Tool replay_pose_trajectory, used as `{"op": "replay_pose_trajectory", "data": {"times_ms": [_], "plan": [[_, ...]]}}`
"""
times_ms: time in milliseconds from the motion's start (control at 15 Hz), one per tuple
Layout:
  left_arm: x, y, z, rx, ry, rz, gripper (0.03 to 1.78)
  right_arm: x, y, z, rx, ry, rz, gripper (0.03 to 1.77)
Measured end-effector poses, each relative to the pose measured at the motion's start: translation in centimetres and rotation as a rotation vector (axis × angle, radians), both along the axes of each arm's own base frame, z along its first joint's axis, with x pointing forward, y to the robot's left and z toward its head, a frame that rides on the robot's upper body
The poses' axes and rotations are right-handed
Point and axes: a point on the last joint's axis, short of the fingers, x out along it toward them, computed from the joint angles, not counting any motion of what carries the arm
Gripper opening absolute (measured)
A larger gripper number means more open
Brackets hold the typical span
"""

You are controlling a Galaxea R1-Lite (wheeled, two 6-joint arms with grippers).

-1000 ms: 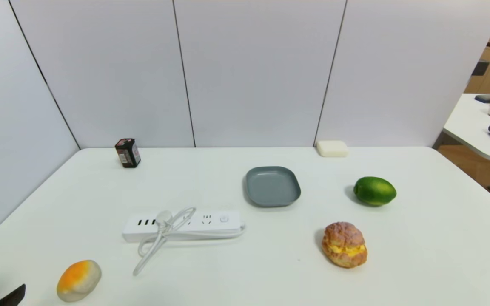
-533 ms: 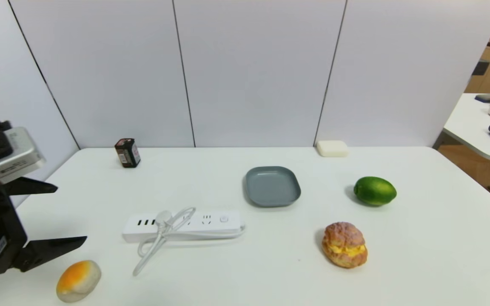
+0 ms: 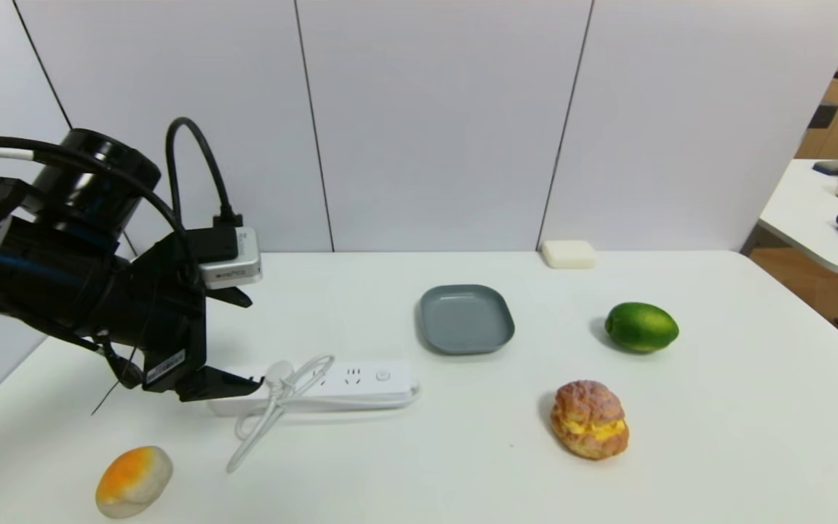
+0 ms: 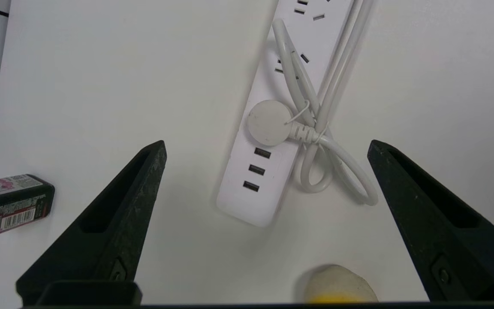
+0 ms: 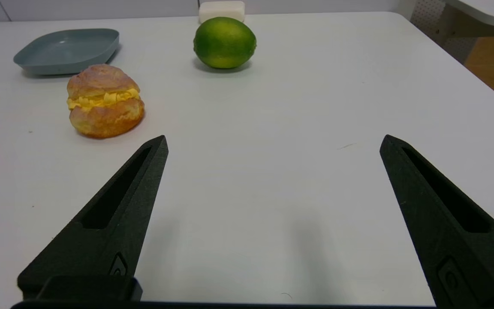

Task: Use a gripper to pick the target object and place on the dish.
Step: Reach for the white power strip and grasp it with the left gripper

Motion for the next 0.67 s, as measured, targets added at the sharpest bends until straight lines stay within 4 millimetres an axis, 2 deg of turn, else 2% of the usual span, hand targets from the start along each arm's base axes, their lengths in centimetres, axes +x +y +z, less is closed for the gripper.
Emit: {"op": "replay_pose_trajectory", "data": {"times_ms": [667], "plan": [[2.4, -1.5, -3.0, 0.010, 0.126, -0.049, 1.69, 0.0, 0.0, 0.0, 0.000, 0.000, 0.000, 1.71]]}}
